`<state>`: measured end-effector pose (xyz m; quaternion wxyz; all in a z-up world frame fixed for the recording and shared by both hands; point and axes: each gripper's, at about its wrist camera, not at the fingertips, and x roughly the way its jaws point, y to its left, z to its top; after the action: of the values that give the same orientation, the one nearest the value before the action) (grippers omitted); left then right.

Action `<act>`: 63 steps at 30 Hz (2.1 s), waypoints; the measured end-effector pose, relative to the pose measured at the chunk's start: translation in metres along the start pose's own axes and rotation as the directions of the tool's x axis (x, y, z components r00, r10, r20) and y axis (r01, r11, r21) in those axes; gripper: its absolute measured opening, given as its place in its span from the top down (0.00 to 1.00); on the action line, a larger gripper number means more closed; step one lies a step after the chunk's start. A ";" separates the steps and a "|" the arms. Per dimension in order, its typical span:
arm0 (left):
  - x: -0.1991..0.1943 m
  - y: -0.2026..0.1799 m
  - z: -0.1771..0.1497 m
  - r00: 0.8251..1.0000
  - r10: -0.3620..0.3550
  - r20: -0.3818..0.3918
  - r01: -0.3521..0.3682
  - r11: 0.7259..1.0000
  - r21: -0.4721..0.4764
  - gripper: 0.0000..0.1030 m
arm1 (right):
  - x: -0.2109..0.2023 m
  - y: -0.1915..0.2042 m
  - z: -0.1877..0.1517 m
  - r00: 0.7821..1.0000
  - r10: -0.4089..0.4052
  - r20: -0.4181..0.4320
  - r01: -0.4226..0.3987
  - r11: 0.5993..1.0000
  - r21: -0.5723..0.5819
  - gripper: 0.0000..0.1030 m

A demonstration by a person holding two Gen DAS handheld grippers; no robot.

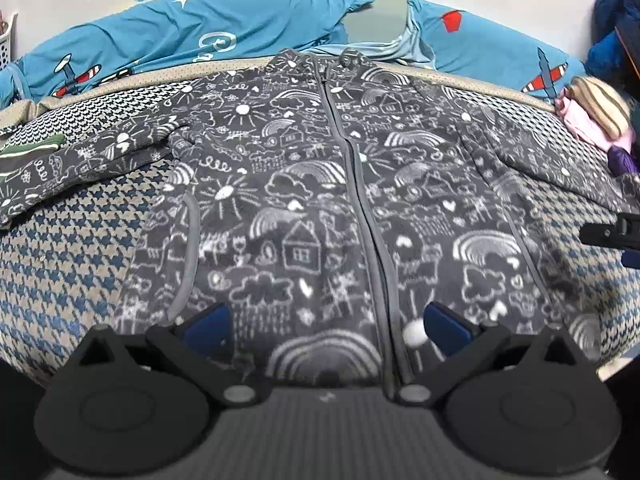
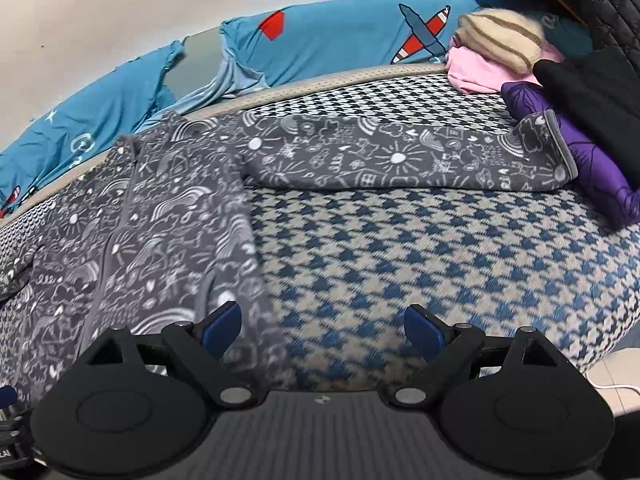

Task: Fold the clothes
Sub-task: 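Move the right gripper to the grey sleeve cuff beside the purple jacket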

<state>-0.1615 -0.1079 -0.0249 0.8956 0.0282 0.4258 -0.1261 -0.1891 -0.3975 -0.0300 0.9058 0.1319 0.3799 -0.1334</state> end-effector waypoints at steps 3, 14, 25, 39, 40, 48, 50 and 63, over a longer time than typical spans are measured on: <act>0.004 0.004 0.009 1.000 0.014 0.008 -0.014 1.000 -0.005 0.00 | 0.005 -0.007 0.011 1.000 0.002 -0.004 -0.002 1.000 0.001 0.14; 0.025 0.021 0.053 0.998 0.057 0.019 -0.057 0.998 0.028 0.00 | 0.024 -0.048 0.059 0.998 -0.066 0.001 0.066 0.997 0.030 0.14; 0.052 0.043 0.089 0.996 0.092 0.015 -0.093 0.995 0.047 0.00 | 0.046 -0.093 0.080 0.988 -0.148 -0.039 0.152 0.982 0.116 0.14; 0.078 0.058 0.094 0.998 0.057 -0.003 -0.057 0.998 -0.027 0.00 | 0.052 -0.124 0.095 0.993 -0.117 0.004 0.112 0.959 0.261 0.14; 0.078 0.059 0.094 0.999 0.054 -0.001 -0.054 0.998 -0.031 0.00 | 0.051 -0.129 0.096 0.993 -0.117 0.008 0.110 0.953 0.282 0.14; 0.073 0.061 0.093 1.000 0.012 0.012 -0.011 0.998 -0.056 0.00 | 0.054 -0.175 0.101 0.989 -0.145 0.015 0.121 0.878 0.464 0.15; 0.072 0.060 0.094 1.000 0.004 0.019 -0.003 0.998 -0.057 0.00 | 0.053 -0.182 0.102 0.986 -0.164 0.013 0.138 0.866 0.480 0.15; 0.072 0.047 0.095 0.999 -0.026 0.024 0.027 0.999 -0.041 0.00 | 0.054 -0.214 0.096 0.979 -0.204 0.001 0.169 0.816 0.552 0.15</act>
<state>-0.0351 -0.0922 -0.0225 0.8992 0.0023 0.4180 -0.1296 -0.1633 -0.6371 -0.0330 0.8233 0.3442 0.3094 -0.3286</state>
